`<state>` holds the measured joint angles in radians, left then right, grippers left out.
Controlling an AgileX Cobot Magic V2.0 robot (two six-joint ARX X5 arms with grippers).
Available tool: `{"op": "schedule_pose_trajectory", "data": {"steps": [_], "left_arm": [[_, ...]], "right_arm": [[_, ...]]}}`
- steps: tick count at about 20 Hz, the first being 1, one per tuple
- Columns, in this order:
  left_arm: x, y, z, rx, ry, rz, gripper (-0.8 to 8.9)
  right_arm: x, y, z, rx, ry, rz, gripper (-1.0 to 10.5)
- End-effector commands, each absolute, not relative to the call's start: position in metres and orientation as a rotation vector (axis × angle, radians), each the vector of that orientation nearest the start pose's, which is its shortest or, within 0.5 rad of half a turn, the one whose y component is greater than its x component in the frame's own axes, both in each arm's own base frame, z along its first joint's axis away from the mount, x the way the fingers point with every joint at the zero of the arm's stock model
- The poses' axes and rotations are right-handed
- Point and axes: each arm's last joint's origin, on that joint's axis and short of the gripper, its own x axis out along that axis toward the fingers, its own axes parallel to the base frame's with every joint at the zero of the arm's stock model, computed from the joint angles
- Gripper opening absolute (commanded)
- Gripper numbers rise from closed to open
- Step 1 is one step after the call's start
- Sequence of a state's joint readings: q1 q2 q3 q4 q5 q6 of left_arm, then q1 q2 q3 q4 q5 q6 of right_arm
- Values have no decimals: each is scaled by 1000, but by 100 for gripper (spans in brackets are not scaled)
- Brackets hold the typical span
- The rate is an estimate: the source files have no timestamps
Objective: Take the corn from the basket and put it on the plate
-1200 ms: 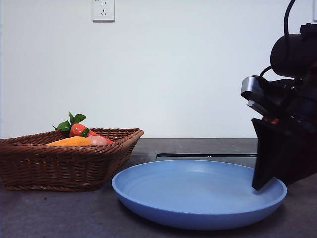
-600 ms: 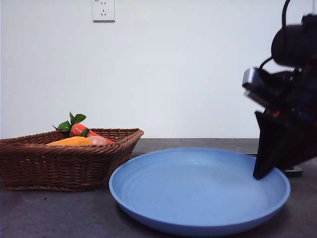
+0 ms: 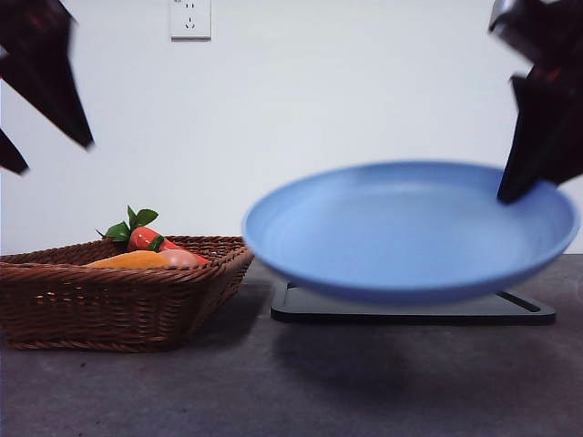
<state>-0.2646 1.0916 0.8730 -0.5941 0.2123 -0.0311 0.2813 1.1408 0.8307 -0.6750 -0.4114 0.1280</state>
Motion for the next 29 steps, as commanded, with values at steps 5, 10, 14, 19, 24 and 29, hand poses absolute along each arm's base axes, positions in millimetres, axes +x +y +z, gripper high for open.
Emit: {"op": "schedule_pose_trajectory", "data": {"steps": [5, 10, 14, 19, 24, 29], "left_arm": [[264, -100, 248, 145, 928, -413, 400], [284, -118, 218, 195, 1001, -443, 400], [290, -123, 201, 208, 1049, -444, 400], [296, -126, 189, 213, 1072, -444, 382], [296, -128, 183, 218, 1095, -446, 252], [295, -129, 184, 217, 1096, -449, 204]], "right_arm": [[184, 58, 277, 192, 921, 559, 2], [180, 53, 279, 201, 910, 541, 2], [180, 53, 279, 202, 911, 540, 2], [180, 53, 279, 202, 912, 540, 2], [180, 53, 279, 202, 911, 540, 2], [180, 53, 279, 202, 910, 539, 2]]}}
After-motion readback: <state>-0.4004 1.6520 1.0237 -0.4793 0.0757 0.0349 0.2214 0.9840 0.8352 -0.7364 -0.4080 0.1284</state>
